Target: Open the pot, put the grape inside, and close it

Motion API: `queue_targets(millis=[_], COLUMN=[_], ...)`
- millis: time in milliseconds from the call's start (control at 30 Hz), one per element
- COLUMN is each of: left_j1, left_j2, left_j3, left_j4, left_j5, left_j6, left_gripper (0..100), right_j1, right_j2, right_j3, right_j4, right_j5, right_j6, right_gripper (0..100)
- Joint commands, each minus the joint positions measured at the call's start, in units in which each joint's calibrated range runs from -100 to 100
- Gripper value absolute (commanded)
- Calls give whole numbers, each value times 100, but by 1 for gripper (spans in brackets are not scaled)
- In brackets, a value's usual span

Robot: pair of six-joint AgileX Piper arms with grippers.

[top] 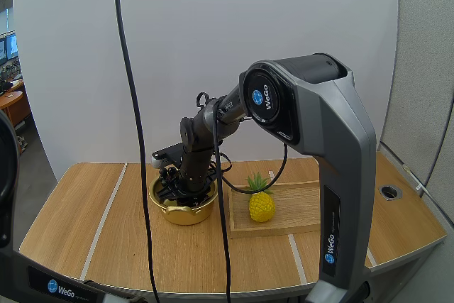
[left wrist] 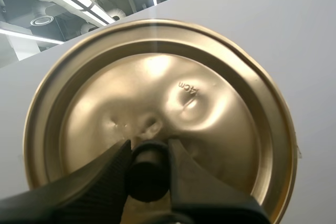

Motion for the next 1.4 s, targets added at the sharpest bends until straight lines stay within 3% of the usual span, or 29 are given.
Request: queue_targets(millis=[0,467,733,1367], left_j1=[6,6,6,6], left_j2=[-36,-36,-36,-36], left_j3=[-38,-38,-38,-38], left_j4=[79,79,79,79], left_j5=[-251,-251,-251,-251], left_j6=[-54,-54,-54,-54], left_gripper=[0,0,0,0], right_j1=[-18,-18,-25,-25], right_j2=[-6,-77,-219,339], right_j3=[124,76,-469,-469], right_j4=[-420,-478,-478,-596], right_j5=[1208,986,2024,2627], right_j6=[-4,-4,52,52], right_gripper=[0,0,0,0])
